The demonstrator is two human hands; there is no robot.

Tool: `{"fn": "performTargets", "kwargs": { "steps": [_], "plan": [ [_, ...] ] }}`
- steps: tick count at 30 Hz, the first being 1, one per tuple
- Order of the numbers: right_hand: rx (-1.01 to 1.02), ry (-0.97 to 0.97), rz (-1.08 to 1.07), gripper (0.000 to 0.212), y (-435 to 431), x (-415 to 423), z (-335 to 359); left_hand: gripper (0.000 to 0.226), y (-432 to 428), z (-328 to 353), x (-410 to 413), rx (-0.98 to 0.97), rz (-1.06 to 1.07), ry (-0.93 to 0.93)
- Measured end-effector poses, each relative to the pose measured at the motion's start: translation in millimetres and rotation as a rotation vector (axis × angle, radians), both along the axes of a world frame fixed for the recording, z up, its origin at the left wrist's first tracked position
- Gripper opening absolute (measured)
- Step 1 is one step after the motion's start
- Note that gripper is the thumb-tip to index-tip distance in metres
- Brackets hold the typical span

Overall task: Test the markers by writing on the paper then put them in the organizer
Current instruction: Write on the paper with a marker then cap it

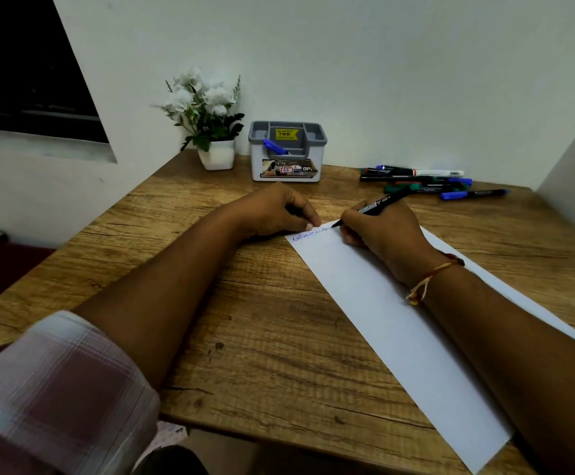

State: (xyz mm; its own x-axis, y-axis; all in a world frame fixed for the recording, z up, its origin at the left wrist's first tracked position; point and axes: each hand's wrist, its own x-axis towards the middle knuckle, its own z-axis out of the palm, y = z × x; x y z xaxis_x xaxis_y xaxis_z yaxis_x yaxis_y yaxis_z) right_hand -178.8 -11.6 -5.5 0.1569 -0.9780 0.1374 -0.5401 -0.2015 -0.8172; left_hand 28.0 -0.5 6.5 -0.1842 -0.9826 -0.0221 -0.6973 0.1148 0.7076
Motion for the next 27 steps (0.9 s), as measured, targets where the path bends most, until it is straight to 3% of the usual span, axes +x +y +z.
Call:
{"fn": "performTargets", "kwargs": {
  "steps": [27],
  "plan": [
    [0.092, -0.08, -0.071, 0.015, 0.4, 1.4, 3.9, 0.02, 0.9, 0.3, -1.3, 0.007, 0.007, 0.018]
  ]
}}
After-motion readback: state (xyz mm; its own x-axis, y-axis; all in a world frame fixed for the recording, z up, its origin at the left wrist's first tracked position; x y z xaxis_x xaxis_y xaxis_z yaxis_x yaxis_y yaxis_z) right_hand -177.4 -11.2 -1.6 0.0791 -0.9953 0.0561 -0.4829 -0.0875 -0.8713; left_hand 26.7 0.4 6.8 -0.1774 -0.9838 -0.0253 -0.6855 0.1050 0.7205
